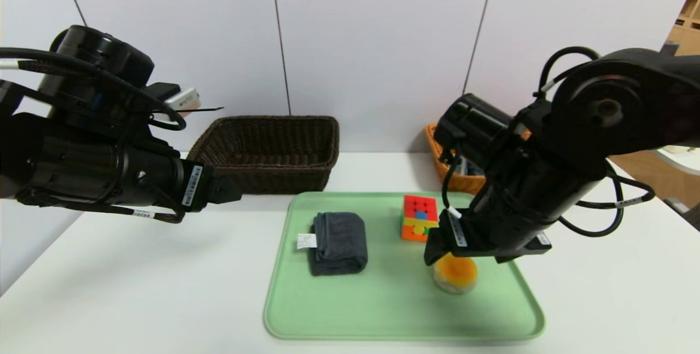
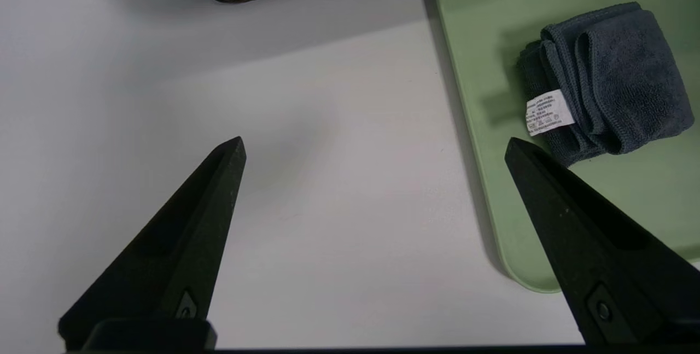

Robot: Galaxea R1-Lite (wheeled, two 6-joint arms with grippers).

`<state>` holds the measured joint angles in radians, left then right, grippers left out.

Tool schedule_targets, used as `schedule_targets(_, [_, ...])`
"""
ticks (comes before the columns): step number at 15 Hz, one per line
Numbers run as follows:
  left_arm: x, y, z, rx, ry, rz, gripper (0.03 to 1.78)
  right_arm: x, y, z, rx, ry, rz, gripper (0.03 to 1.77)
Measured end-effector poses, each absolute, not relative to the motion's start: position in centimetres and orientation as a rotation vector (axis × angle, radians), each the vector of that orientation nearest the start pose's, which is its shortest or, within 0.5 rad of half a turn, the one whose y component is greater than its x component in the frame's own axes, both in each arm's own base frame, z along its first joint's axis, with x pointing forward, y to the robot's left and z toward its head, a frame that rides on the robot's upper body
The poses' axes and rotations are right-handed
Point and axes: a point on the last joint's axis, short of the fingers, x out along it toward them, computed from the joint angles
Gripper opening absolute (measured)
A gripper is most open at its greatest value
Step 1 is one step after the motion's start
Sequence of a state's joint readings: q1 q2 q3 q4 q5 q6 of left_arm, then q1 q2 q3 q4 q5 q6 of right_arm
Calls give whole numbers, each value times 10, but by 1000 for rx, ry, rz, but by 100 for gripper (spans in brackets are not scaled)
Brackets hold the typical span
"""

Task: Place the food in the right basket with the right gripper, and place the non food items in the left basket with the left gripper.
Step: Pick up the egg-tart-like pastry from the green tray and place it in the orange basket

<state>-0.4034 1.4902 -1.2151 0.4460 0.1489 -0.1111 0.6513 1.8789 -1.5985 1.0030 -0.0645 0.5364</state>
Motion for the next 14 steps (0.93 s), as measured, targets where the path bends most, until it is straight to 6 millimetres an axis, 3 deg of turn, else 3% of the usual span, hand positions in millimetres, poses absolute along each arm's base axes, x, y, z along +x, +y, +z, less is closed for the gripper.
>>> schedule_targets(7, [223,-92,257,92,705,-207,169,269,199,185,-37,1375,113,171])
schedule_targets(14, [223,-93,258,92,700,-210,169,278,196,174,-40,1409,78,171])
